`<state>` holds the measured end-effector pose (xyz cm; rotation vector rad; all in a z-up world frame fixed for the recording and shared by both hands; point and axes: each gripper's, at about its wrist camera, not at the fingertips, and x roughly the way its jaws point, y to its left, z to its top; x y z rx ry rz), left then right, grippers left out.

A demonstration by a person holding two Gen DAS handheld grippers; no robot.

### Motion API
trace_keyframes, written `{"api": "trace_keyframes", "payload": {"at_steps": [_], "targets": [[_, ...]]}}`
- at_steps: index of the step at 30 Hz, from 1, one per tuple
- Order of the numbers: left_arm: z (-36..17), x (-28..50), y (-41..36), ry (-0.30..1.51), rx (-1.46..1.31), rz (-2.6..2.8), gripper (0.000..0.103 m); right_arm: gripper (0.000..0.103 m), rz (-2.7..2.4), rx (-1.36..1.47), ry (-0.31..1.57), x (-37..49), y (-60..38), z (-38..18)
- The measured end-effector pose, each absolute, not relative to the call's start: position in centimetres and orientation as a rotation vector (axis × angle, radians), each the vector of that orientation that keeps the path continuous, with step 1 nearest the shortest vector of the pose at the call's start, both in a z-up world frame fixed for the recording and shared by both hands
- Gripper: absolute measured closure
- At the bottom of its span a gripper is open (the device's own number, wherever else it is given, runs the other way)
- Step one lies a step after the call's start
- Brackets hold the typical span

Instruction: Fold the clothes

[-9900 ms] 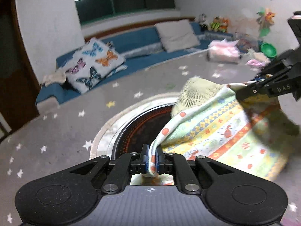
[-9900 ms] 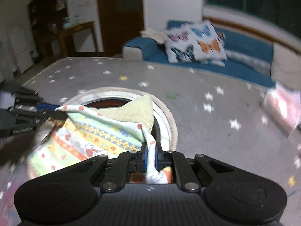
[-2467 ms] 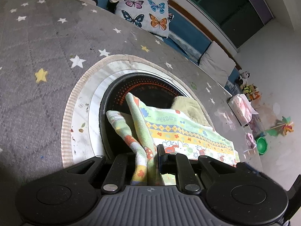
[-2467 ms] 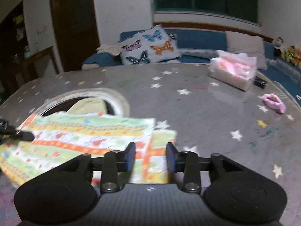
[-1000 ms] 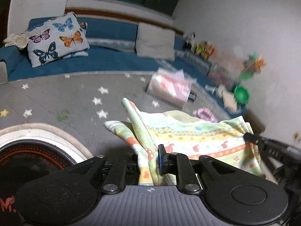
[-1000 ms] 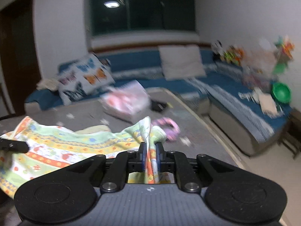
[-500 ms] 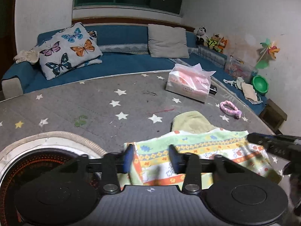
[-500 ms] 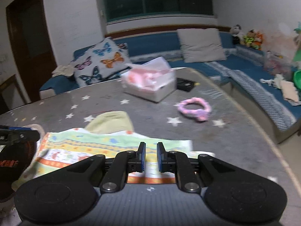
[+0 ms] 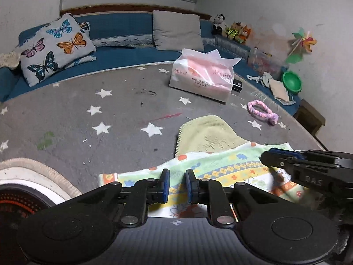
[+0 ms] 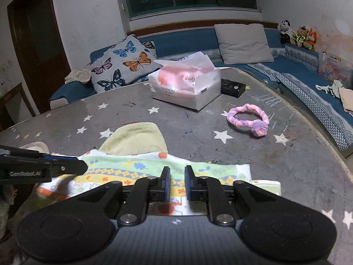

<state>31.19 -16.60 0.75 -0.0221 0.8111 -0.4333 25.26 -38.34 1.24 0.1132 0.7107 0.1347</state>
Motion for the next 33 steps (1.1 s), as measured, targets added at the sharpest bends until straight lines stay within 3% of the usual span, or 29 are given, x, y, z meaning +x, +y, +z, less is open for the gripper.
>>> {"api": "trace_keyframes", "payload": {"at_steps": [1,8,20,22,24,28,30,33], "targets": [[1.0,30.7,-16.5,0.805,-0.019,-0.439,0.085,0.078,0.138,0.112,0.711,25.0,-38.4,1.4],[2.3,26.6,-16.3,0.758,0.023,-0.487,0.085,0.071,0.175,0.090,0.727,20.7,-38.4,2.2],[1.9,19.5,-14.1,0.752,0.032,-0.484,0.083,0.065,0.106,0.063,0.735,12.8,-39.6,1.7],[2.4,18.5,-13.6,0.746,0.026,-0.475,0.075,0.059,0.103,0.066,0.721,11.8,-39.4,1.9],[2.8,17.4,-13.1,0.728,0.028,-0.463,0.056,0.048,0.103,0.064,0.700,10.8,-39.0,2.4],[3.5,14.7,-12.3,0.696,0.044,-0.437,0.042,0.021,0.134,0.069,0.667,9.3,-37.4,2.9],[3.5,13.6,-11.9,0.691,0.046,-0.424,0.025,0.017,0.137,0.059,0.649,8.3,-36.3,2.9],[3.4,12.1,-11.1,0.681,0.043,-0.410,0.013,0.005,0.132,0.057,0.626,7.0,-35.1,2.9]]}}
